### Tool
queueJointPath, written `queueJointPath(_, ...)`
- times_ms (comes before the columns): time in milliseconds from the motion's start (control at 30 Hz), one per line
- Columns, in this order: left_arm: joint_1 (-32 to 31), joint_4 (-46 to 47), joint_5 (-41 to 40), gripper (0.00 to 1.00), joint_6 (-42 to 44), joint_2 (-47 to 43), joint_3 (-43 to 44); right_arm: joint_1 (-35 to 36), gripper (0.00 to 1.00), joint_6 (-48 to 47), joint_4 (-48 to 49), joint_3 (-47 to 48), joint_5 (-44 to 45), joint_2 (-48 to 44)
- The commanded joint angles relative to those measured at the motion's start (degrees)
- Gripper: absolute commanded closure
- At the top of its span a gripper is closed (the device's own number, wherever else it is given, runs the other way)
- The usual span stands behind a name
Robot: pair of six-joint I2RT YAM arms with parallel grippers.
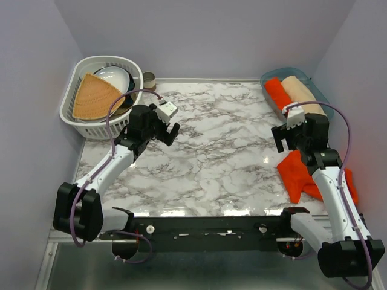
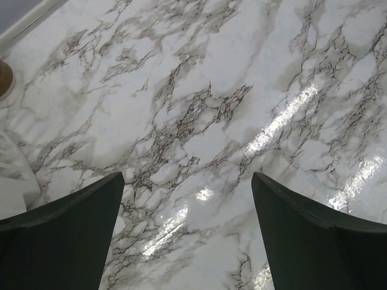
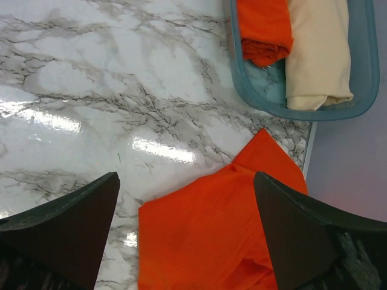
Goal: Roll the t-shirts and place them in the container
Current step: Pick up the T-shirt from the center of the board.
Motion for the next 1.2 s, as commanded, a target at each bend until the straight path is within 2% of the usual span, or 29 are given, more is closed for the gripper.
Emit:
queueJointPath(0,-0.77,-5.38,-0.84,0.01,-3.47,3.01,4.59,0.06,0.0,-5.81,-5.33,-0.16,-2.26,0.03)
queueJointPath(100,-0.85,-5.65,0.21,0.01,-2.25,2.83,4.43,0.06,0.0,-11.63,-7.29,0.45,-3.7,1.43)
queueJointPath(200,-1.12,-4.59,-1.98,0.01,-2.25,2.22,3.55,0.06,0.0,-9.18,-7.12,2.9,1.81,7.13)
queueJointPath(300,-1.12,-5.38,0.56,0.01,1.44,1.6,3.81,-0.03,0.02,-7.76,-4.49,3.01,6.67,10.4)
queueJointPath(500,-1.12,-8.81,2.06,0.02,1.18,1.95,7.31,-0.64,0.12,-6.71,-8.07,4.24,10.54,16.54)
queueJointPath(600,-1.12,-9.86,1.71,0.01,1.88,2.04,7.59,-3.1,0.14,-7.05,-7.56,2.57,9.5,18.22)
queueJointPath(867,-1.12,-9.34,0.57,0.02,4.08,-1.65,3.72,-3.19,0.21,-14.94,-7.12,-3.58,5.98,24.81)
queueJointPath(1033,-1.12,-7.41,-1.1,0.02,4.35,-4.19,-0.14,-3.19,0.2,-20.94,-1.85,-6.92,5.88,28.76)
queueJointPath(1100,-1.12,-5.83,-1.45,0.02,3.74,-4.64,-1.81,-3.19,0.19,-21.47,-0.88,-6.32,6.94,32.96)
queueJointPath(1167,-1.12,-5.04,-1.63,0.02,3.21,-5.25,-2.34,-3.19,0.26,-21.99,-1.31,-4.21,7.47,35.79)
